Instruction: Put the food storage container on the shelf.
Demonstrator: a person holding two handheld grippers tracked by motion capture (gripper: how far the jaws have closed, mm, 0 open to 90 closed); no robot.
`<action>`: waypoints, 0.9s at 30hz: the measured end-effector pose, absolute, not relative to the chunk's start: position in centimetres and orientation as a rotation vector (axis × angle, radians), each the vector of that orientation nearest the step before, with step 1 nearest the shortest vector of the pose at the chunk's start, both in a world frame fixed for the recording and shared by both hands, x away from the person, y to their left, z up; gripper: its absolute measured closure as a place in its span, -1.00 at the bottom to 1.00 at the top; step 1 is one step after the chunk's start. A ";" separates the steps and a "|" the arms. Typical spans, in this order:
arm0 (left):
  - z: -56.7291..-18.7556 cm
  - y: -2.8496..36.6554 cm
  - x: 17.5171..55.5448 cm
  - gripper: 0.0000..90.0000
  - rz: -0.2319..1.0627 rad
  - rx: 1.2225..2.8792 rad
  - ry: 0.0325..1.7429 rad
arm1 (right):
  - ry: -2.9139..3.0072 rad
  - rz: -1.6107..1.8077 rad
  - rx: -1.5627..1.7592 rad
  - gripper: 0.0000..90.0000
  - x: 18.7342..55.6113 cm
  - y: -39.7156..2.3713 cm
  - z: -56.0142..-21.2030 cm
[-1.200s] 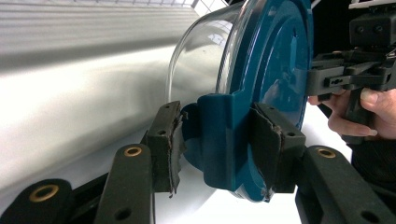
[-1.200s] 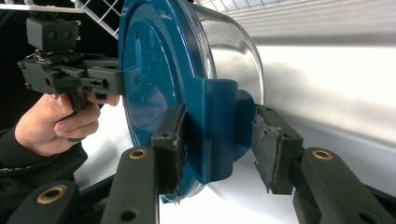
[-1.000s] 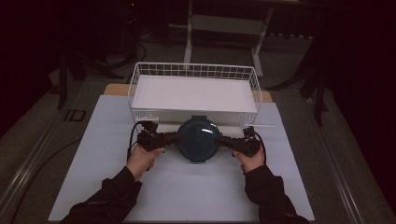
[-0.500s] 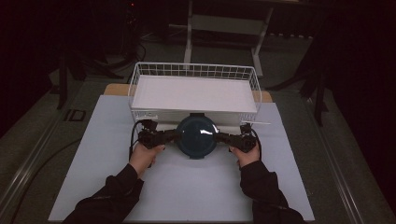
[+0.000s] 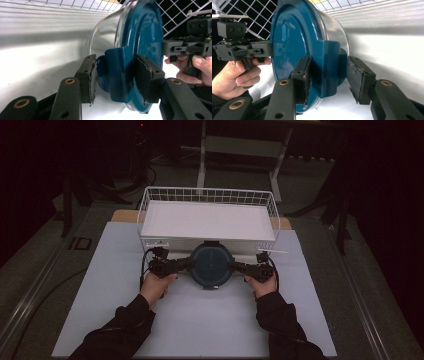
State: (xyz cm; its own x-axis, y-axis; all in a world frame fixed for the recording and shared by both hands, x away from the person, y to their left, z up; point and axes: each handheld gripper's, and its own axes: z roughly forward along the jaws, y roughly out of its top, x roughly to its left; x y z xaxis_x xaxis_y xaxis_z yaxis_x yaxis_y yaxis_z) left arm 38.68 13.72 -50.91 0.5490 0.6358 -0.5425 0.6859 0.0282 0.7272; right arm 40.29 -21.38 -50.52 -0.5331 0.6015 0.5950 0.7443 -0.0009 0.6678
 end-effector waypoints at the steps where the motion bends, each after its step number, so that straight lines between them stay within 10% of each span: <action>1: -50.7 13.5 38.6 0.14 0.030 1.681 1.131 | -2.138 -1.566 -1.465 0.15 40.3 -21.1 -50.6; 21: -50.8 13.5 39.3 -0.10 0.110 1.676 1.138 | -2.199 -1.617 -1.536 0.03 40.8 -20.3 -50.0; 27: -50.3 13.3 38.5 -0.60 0.051 1.670 1.111 | -2.298 -1.635 -1.504 0.00 39.6 -19.8 -49.0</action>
State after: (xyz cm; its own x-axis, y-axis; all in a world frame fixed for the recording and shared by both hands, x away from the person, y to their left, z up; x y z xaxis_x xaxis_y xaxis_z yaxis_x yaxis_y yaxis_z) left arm 38.51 13.32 -50.26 0.5632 0.6783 -0.4719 0.6321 0.0142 0.7748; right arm 39.63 -19.85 -49.02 -0.5558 0.7041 0.4420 0.6484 0.0344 0.7605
